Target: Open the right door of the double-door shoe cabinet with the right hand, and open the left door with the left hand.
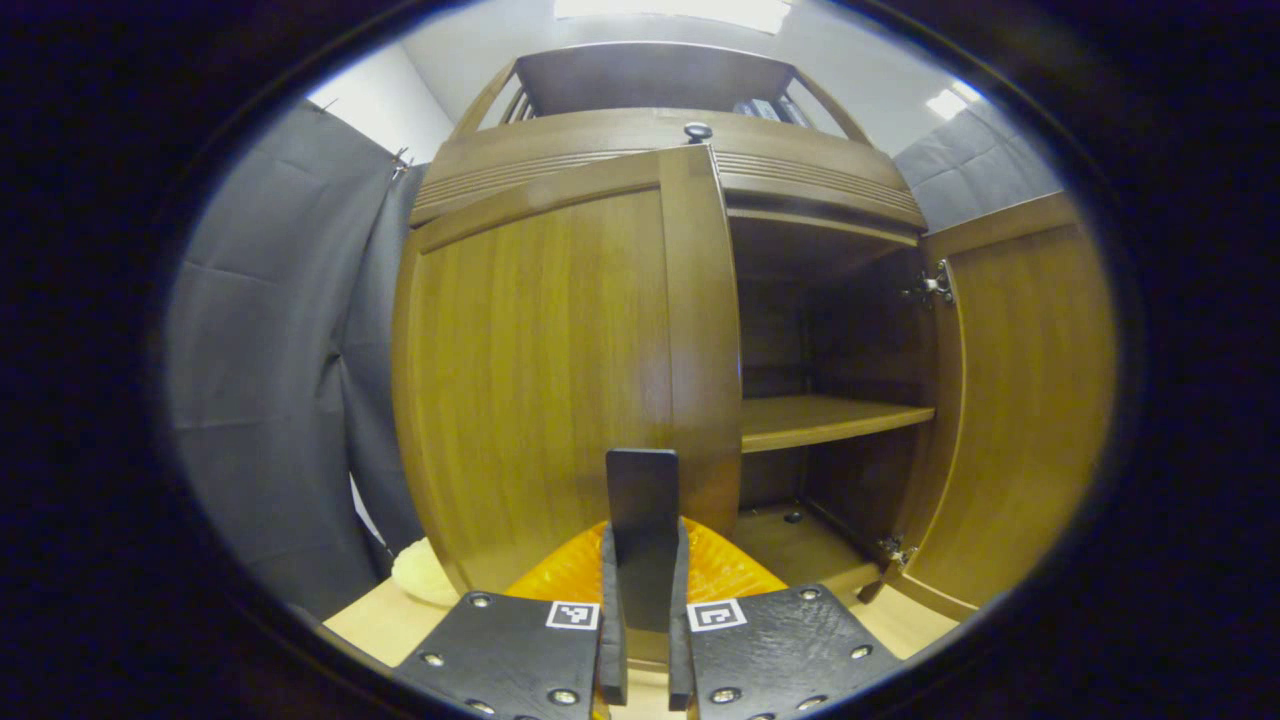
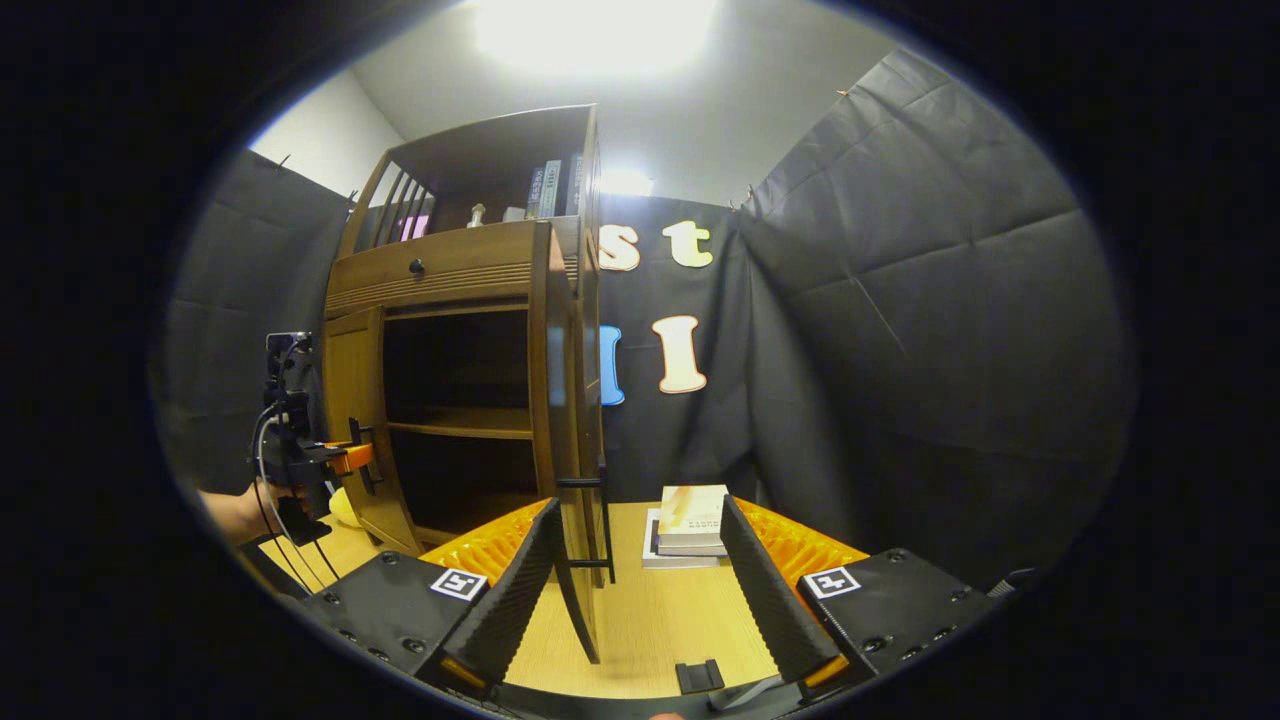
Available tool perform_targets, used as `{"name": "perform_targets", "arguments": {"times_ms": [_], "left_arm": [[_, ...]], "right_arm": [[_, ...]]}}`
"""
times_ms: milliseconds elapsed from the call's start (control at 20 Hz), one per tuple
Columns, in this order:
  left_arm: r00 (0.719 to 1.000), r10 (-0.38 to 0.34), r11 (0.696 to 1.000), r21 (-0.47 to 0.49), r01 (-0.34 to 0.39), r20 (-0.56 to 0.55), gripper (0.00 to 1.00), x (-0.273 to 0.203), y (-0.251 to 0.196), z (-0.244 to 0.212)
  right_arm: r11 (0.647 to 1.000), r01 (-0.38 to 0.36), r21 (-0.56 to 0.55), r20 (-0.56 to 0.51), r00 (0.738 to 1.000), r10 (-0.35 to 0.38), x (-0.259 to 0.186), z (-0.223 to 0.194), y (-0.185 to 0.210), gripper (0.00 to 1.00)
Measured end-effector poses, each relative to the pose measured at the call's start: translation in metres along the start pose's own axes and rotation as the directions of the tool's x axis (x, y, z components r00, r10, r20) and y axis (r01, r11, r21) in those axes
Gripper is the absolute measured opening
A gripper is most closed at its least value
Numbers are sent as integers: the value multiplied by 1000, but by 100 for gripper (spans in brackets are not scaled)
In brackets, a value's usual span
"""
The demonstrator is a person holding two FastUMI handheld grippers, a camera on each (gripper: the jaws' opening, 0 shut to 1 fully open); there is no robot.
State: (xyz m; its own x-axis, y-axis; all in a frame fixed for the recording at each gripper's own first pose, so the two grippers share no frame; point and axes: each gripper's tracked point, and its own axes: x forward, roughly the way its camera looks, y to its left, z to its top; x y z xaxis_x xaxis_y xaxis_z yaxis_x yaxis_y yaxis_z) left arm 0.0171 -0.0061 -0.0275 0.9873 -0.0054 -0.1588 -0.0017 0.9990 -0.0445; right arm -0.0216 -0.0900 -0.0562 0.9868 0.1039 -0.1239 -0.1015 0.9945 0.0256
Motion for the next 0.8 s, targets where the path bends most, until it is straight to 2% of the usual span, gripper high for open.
{"name": "perform_targets", "arguments": {"times_ms": [100, 150, 250, 350, 450, 600, 700, 750, 800], "left_arm": [[1000, -13, 1000, -3, 13, -4, 19, -2, 1, -1], [1000, -18, 1000, -3, 18, -6, 14, -3, 1, 0], [1000, -23, 1000, -2, 23, -8, 14, -4, 1, 3], [1000, -21, 1000, -5, 21, -11, 14, -4, 2, 1], [1000, -21, 1000, -12, 21, -13, 14, -4, 1, 0], [1000, -21, 1000, -15, 21, -13, 19, -6, 1, -1], [1000, -20, 1000, -14, 19, -12, 19, -6, 1, -1], [1000, -17, 1000, -14, 16, -11, 19, -6, 0, -1], [1000, -14, 1000, -16, 13, -11, 19, -6, 0, 0]], "right_arm": [[1000, -6, -1, 0, 1000, 6, -5, 0, 11, 99], [1000, -6, -1, 4, 1000, 6, -8, 2, 16, 99], [1000, -5, 1, 4, 1000, 5, -13, 2, 25, 95], [1000, -5, 0, 11, 1000, 5, -19, 5, 33, 99], [1000, -6, -6, 12, 1000, 6, -24, 6, 40, 95], [1000, -13, -13, 15, 1000, 13, -28, 11, 52, 95], [1000, -21, -18, 19, 1000, 21, -31, 13, 62, 100], [999, -26, -19, 18, 1000, 26, -32, 13, 67, 95], [999, -31, -21, 14, 999, 31, -33, 13, 72, 99]]}}
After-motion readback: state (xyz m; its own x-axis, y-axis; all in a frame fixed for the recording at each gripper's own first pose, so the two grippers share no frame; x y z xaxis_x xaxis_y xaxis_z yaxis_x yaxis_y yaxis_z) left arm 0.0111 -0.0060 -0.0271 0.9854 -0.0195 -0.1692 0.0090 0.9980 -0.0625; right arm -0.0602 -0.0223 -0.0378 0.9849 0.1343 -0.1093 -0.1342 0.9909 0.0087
